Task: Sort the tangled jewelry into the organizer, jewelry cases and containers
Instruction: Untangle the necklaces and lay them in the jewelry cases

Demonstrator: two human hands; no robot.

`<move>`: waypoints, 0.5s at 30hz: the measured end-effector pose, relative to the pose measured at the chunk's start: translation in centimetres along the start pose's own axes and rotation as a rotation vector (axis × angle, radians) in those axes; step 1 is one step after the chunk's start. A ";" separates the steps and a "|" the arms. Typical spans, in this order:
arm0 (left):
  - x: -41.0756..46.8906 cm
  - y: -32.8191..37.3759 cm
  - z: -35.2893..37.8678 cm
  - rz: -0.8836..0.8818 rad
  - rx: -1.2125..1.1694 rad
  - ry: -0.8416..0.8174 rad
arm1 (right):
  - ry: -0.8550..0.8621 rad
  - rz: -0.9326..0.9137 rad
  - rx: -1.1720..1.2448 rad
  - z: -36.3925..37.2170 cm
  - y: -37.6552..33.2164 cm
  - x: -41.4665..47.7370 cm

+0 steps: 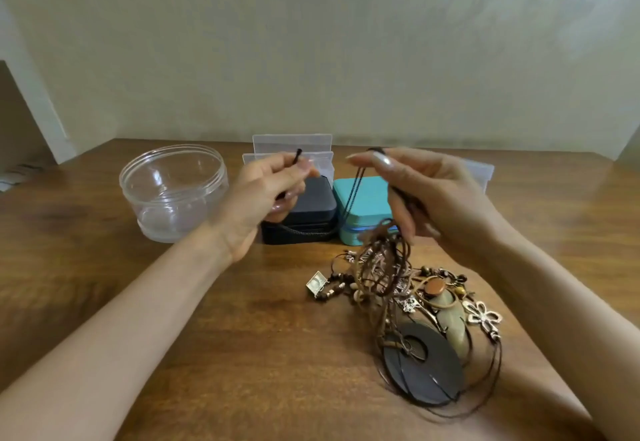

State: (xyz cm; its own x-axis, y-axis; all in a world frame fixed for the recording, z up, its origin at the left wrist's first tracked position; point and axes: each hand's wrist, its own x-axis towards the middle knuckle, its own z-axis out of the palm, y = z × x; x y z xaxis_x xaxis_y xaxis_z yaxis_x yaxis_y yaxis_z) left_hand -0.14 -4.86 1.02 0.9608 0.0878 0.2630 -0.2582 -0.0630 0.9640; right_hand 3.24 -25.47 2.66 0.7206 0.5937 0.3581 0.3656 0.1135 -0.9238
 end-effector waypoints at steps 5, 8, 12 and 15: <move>-1.6 0.6 2.6 -0.012 0.085 -0.291 | -0.073 0.083 -0.103 0.9 0.5 0.0; -1.5 0.0 3.0 0.118 0.222 -0.245 | -0.113 0.129 -0.114 0.8 0.4 0.0; -1.1 -1.0 2.5 0.165 0.326 -0.096 | -0.095 0.140 -0.131 1.0 0.2 -0.1; -1.4 -0.8 2.8 0.220 0.429 -0.188 | -0.057 0.126 -0.170 1.1 0.4 0.0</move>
State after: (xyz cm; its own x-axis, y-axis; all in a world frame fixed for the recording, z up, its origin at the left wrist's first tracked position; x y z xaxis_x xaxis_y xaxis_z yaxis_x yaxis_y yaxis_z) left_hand -1.00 -7.71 -0.19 0.9003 -0.1515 0.4081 -0.4292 -0.4656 0.7739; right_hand 2.73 -24.52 2.14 0.7342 0.6390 0.2292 0.3725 -0.0970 -0.9230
